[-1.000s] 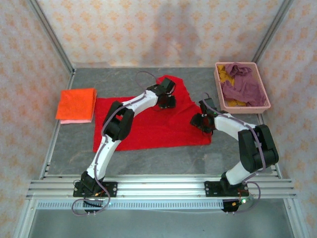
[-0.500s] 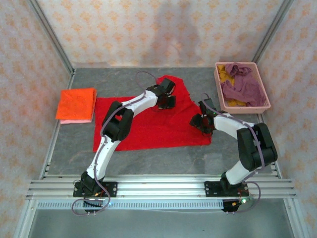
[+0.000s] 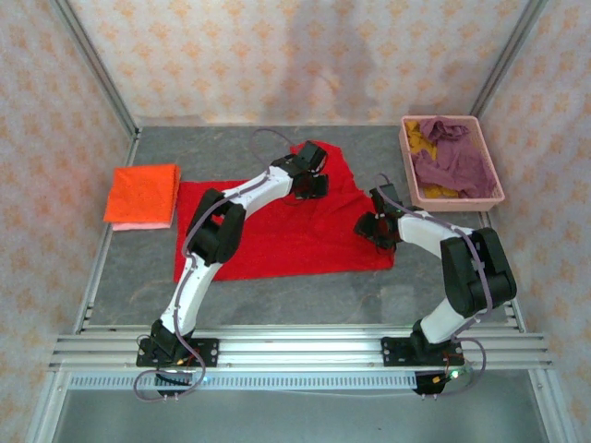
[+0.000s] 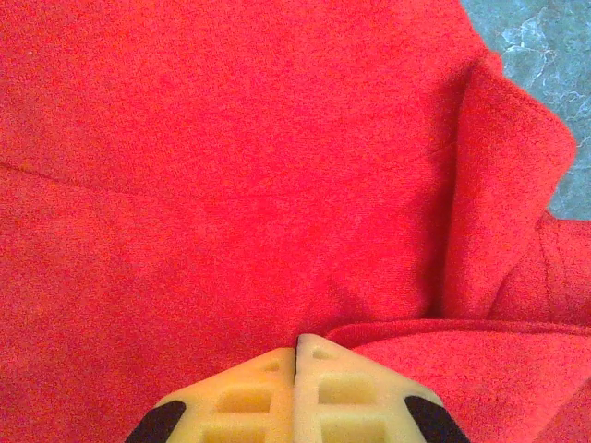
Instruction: Fold and stack the t-shirts
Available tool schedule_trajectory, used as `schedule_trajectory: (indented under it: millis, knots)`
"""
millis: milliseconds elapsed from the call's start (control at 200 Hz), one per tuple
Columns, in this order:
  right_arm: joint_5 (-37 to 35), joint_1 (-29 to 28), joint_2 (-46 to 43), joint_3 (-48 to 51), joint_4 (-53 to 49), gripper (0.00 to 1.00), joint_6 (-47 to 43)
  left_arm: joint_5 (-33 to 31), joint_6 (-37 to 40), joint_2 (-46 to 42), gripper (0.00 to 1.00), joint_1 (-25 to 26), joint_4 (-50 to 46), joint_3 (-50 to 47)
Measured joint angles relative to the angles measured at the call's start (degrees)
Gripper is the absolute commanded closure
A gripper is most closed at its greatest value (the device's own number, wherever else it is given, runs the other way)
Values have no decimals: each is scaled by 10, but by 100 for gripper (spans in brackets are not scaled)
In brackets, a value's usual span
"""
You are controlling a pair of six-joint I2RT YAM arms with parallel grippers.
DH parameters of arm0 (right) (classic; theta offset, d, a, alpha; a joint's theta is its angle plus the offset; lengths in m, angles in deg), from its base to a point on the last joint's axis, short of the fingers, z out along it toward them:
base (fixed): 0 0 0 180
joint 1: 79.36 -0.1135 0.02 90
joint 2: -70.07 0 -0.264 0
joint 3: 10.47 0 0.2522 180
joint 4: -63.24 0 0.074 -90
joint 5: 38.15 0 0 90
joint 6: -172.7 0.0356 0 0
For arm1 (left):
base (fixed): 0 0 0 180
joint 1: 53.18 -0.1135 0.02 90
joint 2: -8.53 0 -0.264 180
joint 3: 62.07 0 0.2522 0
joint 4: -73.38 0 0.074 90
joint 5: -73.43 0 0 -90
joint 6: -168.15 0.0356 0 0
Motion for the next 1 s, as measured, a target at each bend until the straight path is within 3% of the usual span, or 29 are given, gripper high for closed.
schedule_trajectory:
  millis: [90, 966, 1001]
  knots:
    - [0, 0, 1, 0, 0, 46, 0, 1, -1, 0, 100, 0, 0, 0]
    - [0, 0, 3, 0, 1, 46, 4, -10, -15, -52, 100, -34, 18, -64]
    - [0, 0, 3, 0, 1, 46, 4, -11, -16, -52, 93, -35, 18, -64]
